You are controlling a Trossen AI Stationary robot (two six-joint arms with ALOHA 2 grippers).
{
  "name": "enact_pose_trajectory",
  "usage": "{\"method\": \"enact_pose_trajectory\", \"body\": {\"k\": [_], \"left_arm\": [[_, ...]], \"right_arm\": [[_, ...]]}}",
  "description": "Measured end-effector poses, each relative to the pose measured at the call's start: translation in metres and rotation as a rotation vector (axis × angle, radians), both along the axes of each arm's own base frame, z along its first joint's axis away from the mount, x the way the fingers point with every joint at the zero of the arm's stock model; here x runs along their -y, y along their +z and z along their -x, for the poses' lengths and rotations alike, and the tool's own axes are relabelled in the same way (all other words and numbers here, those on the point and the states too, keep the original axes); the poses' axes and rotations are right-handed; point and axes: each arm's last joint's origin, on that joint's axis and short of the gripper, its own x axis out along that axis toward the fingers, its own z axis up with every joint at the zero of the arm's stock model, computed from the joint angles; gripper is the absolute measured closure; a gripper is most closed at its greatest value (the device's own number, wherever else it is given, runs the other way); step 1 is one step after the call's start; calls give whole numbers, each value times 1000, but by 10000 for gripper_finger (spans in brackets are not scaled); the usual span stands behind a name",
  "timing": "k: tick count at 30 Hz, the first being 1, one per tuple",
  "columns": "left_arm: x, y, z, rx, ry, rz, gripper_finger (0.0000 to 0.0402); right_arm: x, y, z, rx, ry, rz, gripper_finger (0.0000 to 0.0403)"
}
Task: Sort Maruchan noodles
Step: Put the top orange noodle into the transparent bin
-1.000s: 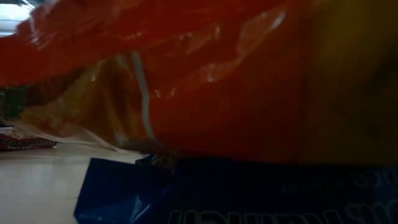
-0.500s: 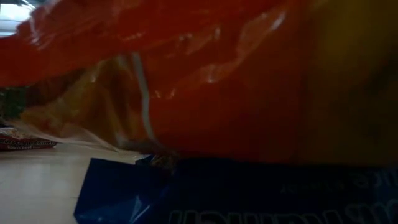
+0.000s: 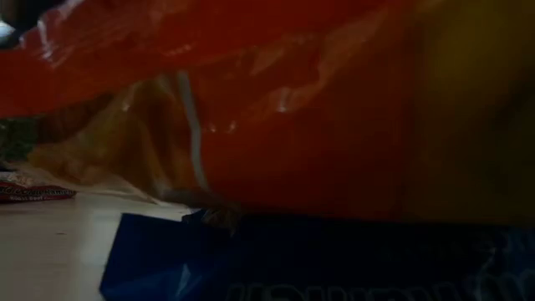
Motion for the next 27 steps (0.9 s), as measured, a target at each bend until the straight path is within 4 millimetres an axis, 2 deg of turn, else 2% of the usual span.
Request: {"method": "enact_pose_trajectory", "body": {"k": [2,5,11,16,20,27], "left_arm": [[-3,9,1,-87,6,-34,319],[-10,16,-7,-200,4,-62,319],[-23,16,-33,-410,-27,-23,319],[-28,11,-58,-469,-59,-21,319],[-33,7,-66,-534,-65,-20,318],[-35,-4,-62,-575,-84,20,318]], "right_arm": [[-2,3,13,-41,-33,-2,261],[-7,-1,22,-82,-42,-22,258],[-13,-22,23,-132,-53,-37,258],[-13,-29,25,-160,-74,-45,258],[-13,-29,25,-160,-74,-49,258],[-13,-29,25,-160,-71,-44,258]]}}
